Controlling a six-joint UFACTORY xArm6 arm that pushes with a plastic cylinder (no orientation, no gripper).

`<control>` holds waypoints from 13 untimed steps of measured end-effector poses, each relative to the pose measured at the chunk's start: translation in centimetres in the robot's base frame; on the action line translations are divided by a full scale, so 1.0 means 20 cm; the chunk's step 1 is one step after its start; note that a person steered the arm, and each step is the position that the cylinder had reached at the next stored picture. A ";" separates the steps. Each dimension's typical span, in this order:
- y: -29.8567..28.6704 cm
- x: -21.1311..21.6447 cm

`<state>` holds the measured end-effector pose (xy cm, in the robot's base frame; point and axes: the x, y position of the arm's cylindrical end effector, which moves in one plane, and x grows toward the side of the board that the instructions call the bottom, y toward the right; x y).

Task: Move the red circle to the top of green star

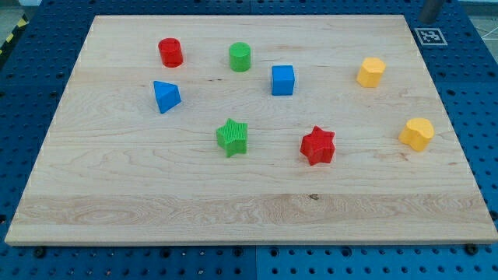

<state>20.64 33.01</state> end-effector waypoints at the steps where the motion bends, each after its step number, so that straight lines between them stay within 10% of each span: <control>1: -0.33 -0.02; 9: -2.59 0.06; 11: -2.48 0.64; 13: -2.51 0.56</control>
<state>31.75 -17.17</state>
